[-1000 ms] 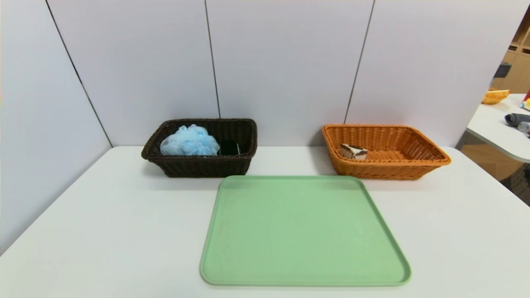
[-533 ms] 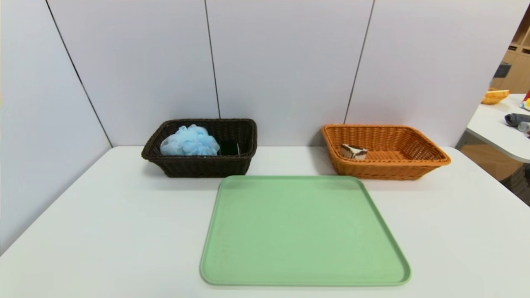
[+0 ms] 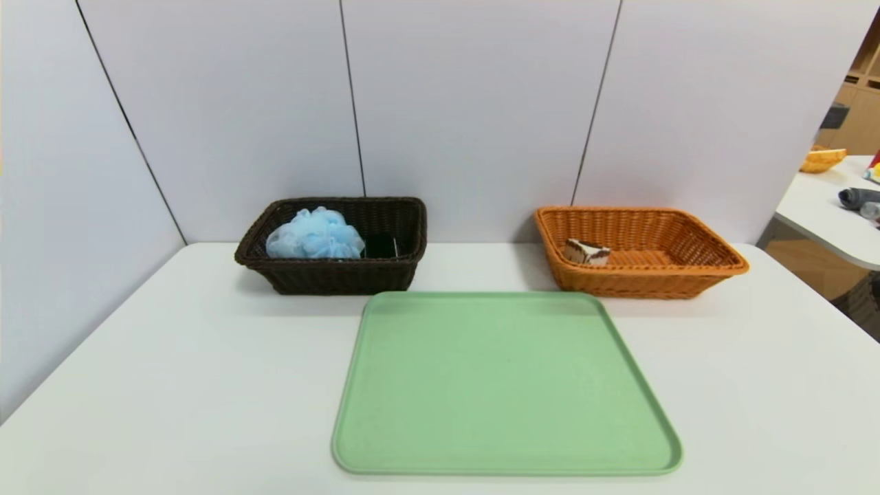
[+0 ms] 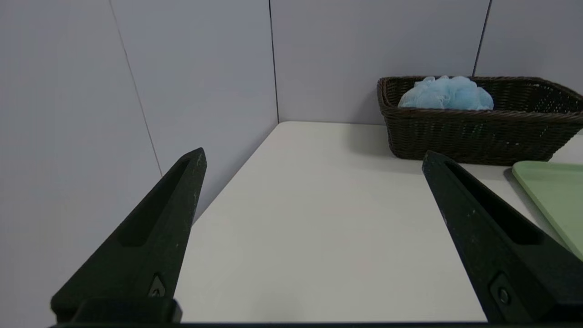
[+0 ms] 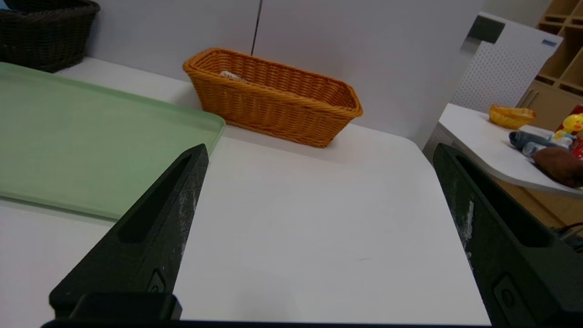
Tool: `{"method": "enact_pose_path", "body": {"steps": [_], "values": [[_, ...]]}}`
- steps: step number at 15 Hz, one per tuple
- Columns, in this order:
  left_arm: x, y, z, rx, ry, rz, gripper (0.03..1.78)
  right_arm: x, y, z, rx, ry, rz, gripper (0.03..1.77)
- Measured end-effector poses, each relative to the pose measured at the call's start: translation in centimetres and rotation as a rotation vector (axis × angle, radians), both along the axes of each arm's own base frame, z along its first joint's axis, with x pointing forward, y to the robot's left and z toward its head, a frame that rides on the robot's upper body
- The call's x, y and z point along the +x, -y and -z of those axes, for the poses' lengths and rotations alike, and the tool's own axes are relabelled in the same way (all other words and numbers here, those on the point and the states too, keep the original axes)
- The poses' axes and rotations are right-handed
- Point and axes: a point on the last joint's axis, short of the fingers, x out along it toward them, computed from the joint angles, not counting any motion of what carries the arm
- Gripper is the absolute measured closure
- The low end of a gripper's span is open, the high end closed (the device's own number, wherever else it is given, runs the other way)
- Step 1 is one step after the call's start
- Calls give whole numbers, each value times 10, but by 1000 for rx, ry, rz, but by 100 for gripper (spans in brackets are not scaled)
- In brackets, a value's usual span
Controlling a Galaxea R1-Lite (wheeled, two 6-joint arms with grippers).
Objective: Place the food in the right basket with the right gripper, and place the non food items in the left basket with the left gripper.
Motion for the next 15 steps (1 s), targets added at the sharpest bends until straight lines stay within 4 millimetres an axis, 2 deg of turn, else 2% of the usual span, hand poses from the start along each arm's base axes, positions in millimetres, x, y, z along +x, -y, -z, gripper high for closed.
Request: {"method": "enact_pose_path", "body": {"steps": [1,4,10,12,15], "values": [[3,0,6,-3,-18,1,12,2,0,4,0,-3,0,10],[8,0,19,-25,-41,8,12,6,0,23,18,-158,0,10],[12,4,32,-109,-141,196,12,6,0,30,126,-221,-27,10],[12,4,43,-123,-237,214,12,6,0,29,142,-219,-26,10],[12,4,43,-124,-246,215,12,6,0,29,149,-219,-27,10]]}}
